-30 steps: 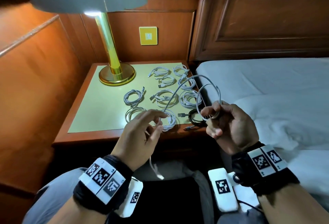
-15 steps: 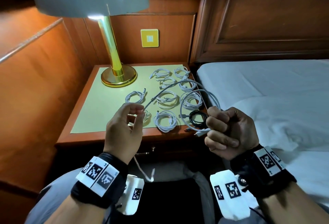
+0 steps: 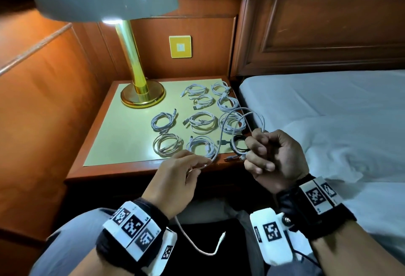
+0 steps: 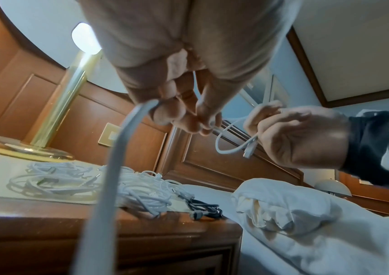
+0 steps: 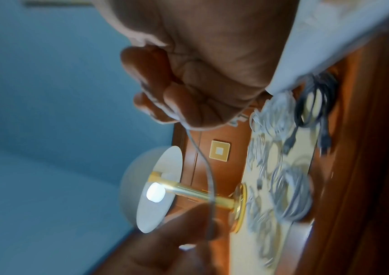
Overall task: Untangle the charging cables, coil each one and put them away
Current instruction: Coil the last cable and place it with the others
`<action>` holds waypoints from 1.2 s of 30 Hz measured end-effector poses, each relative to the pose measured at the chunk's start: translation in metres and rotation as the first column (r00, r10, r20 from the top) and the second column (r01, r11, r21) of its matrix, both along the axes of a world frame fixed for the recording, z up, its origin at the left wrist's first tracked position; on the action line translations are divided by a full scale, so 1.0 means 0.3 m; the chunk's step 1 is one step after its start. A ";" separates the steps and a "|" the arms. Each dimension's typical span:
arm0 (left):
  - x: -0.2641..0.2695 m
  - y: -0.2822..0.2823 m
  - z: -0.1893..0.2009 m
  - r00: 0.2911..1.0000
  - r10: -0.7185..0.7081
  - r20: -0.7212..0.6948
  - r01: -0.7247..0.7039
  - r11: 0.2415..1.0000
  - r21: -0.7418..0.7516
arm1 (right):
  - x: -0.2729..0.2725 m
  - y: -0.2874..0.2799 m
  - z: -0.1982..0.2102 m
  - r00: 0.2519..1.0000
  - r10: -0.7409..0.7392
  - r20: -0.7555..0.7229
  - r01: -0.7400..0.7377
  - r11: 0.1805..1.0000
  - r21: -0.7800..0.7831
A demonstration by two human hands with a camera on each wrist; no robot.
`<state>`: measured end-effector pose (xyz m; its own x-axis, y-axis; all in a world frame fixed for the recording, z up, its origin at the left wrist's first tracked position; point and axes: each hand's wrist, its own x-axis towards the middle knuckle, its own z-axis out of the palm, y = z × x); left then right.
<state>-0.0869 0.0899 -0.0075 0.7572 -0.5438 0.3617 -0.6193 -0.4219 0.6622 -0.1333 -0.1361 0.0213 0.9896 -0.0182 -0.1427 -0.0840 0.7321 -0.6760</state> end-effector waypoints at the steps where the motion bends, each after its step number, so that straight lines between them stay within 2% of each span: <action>1: -0.001 -0.002 0.004 1.000 -0.014 0.024 0.014 1.000 -0.021 | 0.000 0.010 -0.002 0.999 -0.046 0.005 0.047 0.994 -0.097; 3: -0.009 -0.004 0.013 0.998 -0.065 0.027 0.067 0.996 -0.059 | -0.005 0.033 -0.013 0.992 -0.105 0.066 0.122 0.927 -0.355; 6: -0.025 -0.004 0.022 0.990 -0.138 0.002 0.137 0.988 -0.072 | -0.014 0.065 -0.033 0.987 -0.033 0.154 0.133 0.701 -0.701; 9: -0.021 0.003 0.033 0.986 -0.157 0.053 0.159 0.987 -0.037 | -0.020 0.080 -0.053 0.992 0.028 0.126 0.096 0.486 -0.869; 10: -0.011 0.008 0.037 0.985 -0.149 0.092 0.151 0.988 -0.012 | -0.021 0.085 -0.059 0.994 0.031 0.103 0.079 0.438 -0.895; 12: 0.014 0.020 0.038 0.975 -0.107 0.197 0.098 0.994 0.054 | -0.017 0.091 -0.075 0.997 0.026 0.071 0.054 0.407 -0.912; 14: 0.041 0.029 0.028 0.955 -0.024 0.294 -0.010 0.993 0.115 | -0.008 0.097 -0.079 0.999 0.037 0.035 0.016 0.424 -0.906; 17: 0.061 0.028 0.001 0.938 0.081 0.336 -0.125 0.986 0.109 | -0.008 0.108 -0.058 0.987 0.124 -0.105 -0.159 0.619 -0.769; 20: 0.052 0.014 -0.017 0.957 0.073 0.281 -0.077 0.997 0.006 | -0.024 0.102 -0.021 0.952 0.249 -0.180 -0.307 0.779 -0.546; 22: 0.036 0.003 -0.018 0.971 0.061 0.230 -0.049 0.997 -0.060 | -0.033 0.087 -0.002 0.919 0.343 -0.194 -0.391 0.855 -0.341; 25: 0.011 -0.010 -0.011 0.997 0.030 0.074 -0.021 0.992 -0.124 | -0.040 0.069 0.008 0.862 0.472 -0.183 -0.496 0.860 -0.118; 28: -0.011 -0.017 0.002 0.997 -0.002 -0.075 -0.009 0.990 -0.143 | -0.039 0.058 0.009 0.836 0.522 -0.170 -0.530 0.848 -0.003; 30: -0.020 -0.019 0.008 0.987 -0.039 -0.156 0.020 0.992 -0.122 | -0.038 0.054 0.007 0.843 0.506 -0.180 -0.509 0.860 0.032; 32: -0.018 -0.020 0.001 0.987 -0.056 -0.153 0.043 0.995 -0.088 | -0.037 0.058 0.004 0.855 0.479 -0.201 -0.480 0.876 0.043; 36: 0.002 -0.017 -0.007 0.987 0.002 -0.163 -0.017 0.996 -0.090 | -0.025 0.075 -0.008 0.901 0.373 -0.220 -0.375 0.926 0.032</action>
